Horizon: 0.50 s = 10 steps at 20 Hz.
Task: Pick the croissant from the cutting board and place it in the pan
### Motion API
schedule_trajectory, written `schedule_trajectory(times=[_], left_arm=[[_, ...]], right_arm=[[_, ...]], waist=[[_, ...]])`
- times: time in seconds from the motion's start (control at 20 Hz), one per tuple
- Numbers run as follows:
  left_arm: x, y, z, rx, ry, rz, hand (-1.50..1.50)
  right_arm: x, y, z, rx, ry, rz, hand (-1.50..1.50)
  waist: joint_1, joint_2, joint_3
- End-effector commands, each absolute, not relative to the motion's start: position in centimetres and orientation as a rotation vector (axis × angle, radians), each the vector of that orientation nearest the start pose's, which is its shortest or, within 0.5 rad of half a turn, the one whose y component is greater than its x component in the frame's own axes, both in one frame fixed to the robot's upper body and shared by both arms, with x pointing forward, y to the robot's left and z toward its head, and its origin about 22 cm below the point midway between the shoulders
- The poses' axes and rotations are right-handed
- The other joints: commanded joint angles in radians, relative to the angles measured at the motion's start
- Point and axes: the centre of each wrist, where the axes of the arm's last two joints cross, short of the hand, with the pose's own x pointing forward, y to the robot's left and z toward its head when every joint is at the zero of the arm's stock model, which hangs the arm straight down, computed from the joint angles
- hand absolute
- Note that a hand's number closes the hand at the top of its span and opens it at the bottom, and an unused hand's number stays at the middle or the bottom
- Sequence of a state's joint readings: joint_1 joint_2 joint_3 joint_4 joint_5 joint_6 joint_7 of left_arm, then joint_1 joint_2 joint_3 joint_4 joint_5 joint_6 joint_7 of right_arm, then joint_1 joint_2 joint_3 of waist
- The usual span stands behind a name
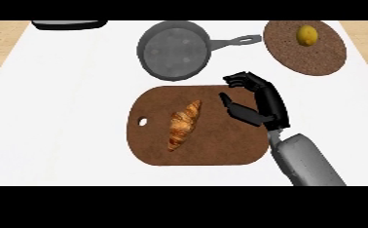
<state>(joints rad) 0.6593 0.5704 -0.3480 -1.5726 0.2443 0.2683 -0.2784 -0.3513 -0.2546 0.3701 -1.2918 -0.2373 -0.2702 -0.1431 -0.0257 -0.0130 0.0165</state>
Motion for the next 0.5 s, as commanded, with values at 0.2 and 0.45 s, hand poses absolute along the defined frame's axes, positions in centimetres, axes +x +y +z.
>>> schedule_trajectory(times=[0.2,0.45], left_arm=[[11.3,31.1,-1.9,0.300,-1.496,0.019,0.00],[11.0,31.9,-1.3,0.320,-1.477,0.037,0.00]], right_arm=[[29.3,-20.1,1.6,-0.348,-1.833,0.382,-1.50],[28.6,-20.3,2.4,-0.376,-1.776,0.585,-1.50]], waist=[[-0.141,-0.032,-0.027],[-0.158,-0.033,-0.031]])
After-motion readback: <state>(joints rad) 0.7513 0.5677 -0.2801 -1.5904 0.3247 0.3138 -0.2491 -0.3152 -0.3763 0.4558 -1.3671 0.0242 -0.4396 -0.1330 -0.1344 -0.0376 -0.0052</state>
